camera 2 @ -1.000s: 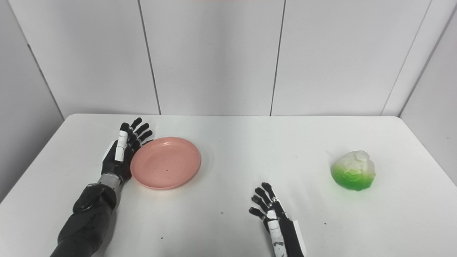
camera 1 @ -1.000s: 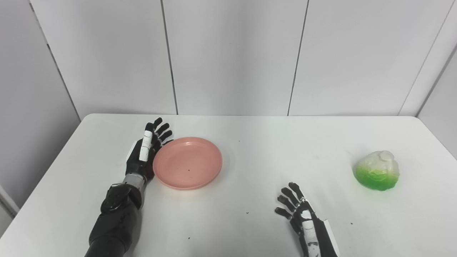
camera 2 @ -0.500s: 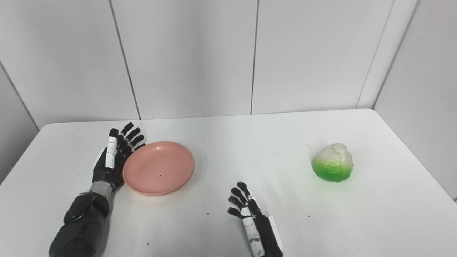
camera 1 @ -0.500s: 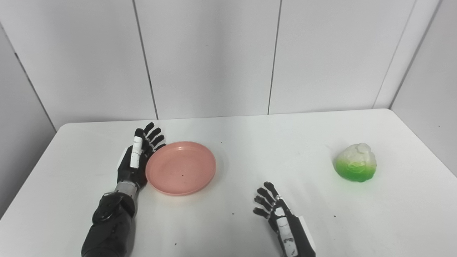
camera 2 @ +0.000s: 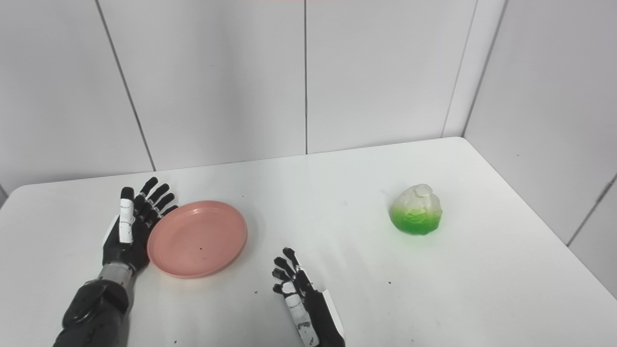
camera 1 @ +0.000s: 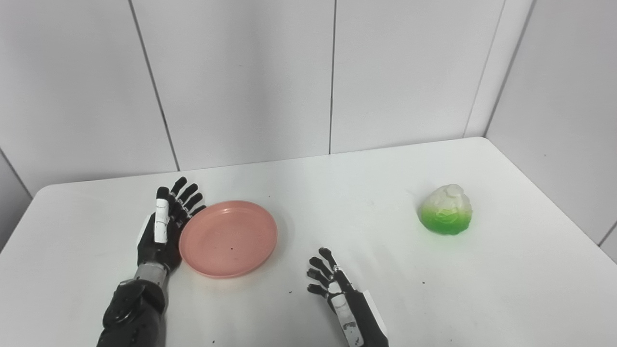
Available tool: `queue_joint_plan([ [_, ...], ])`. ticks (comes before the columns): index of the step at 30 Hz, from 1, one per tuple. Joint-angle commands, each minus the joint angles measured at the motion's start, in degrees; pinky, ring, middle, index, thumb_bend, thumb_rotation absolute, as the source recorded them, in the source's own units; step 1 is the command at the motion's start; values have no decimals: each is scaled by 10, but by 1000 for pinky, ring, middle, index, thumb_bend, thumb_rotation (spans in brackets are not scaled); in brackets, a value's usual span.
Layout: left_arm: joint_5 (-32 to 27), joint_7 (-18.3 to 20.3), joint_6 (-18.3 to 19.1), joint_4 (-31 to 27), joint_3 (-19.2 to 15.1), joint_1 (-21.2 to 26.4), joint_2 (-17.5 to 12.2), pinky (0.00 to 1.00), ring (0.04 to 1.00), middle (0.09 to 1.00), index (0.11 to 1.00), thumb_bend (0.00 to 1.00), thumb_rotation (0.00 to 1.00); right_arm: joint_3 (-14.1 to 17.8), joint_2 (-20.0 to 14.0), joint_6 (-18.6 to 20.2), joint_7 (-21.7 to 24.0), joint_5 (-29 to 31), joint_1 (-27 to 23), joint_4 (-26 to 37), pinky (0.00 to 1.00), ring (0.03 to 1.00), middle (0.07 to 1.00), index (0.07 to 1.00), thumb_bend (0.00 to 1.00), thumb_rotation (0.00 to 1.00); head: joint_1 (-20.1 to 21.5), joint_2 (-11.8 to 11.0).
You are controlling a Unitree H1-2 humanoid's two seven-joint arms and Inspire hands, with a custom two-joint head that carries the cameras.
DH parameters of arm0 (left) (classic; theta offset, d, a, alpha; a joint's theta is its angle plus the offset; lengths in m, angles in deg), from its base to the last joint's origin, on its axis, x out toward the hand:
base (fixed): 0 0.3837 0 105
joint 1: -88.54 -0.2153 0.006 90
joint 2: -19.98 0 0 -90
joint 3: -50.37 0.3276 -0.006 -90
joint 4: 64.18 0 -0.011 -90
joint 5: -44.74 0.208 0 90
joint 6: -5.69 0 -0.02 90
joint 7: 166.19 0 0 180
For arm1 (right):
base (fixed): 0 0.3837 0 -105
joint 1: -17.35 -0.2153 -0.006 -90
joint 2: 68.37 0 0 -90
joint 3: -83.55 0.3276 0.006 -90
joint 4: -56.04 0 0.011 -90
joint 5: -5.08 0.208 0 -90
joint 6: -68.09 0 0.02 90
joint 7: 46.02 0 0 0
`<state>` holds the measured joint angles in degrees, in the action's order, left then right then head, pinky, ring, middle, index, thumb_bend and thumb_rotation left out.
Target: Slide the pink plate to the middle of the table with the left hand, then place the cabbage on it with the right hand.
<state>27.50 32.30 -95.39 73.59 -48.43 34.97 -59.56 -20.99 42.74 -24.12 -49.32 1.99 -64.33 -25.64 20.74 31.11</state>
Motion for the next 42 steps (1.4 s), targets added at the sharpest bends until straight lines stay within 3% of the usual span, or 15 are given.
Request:
queue_joint_plan([
  [1,8,-11,10,-28,7,7,11,823,893,911,904,998,892,-8,22,26,-3,-3,45,-12,832,874,908,960,784,1000,-1,0],
  [5,18,-31,22,-52,16,-1,24,841,902,918,900,980,900,-10,22,18,-5,-5,42,-20,829,874,909,962,789,1000,-1,-2],
  [12,57,-79,10,-78,34,-12,49,875,904,924,910,946,925,-15,25,18,-12,-10,40,-24,820,873,907,964,780,1000,10,-2],
  [24,60,-89,11,-75,38,-10,56,897,911,929,914,944,927,-22,27,14,-24,-22,38,-26,828,882,927,966,739,1000,18,-1],
  [26,60,-91,10,-70,37,-10,55,886,907,927,914,957,919,-22,26,5,-30,-30,38,-29,828,890,951,967,732,1000,18,-2],
  [34,58,-87,-2,-46,32,-3,50,862,900,919,914,970,915,-6,32,-92,-89,-85,38,-27,830,912,985,997,705,998,20,-4],
  [38,57,-84,-14,-27,30,5,48,867,903,923,911,966,913,5,24,-98,-94,-96,29,10,909,958,1000,1000,753,1000,25,-8],
  [42,55,-80,-22,-8,27,14,47,870,903,922,914,975,909,15,-7,-91,-75,-123,14,61,891,940,975,1000,776,1000,28,-10],
])
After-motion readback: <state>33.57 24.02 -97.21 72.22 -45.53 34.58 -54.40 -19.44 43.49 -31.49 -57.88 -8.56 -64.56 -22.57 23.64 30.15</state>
